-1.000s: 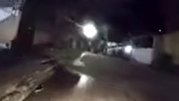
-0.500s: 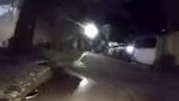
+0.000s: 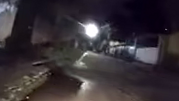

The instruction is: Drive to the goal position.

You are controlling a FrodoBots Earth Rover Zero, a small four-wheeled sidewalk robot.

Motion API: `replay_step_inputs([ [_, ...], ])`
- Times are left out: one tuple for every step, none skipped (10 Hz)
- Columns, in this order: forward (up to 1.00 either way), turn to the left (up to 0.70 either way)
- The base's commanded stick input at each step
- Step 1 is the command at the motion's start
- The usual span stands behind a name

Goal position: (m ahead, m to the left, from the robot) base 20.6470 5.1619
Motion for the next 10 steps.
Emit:
replay_step_inputs([
  [0.50, 0.00],
  [0.50, 0.00],
  [0.50, 0.00],
  [0.50, 0.00],
  [0.50, 0.00],
  [0.50, 0.00],
  [0.50, 0.00],
  [0.50, 0.00],
  [0.50, 0.00],
  [0.50, 0.00],
])
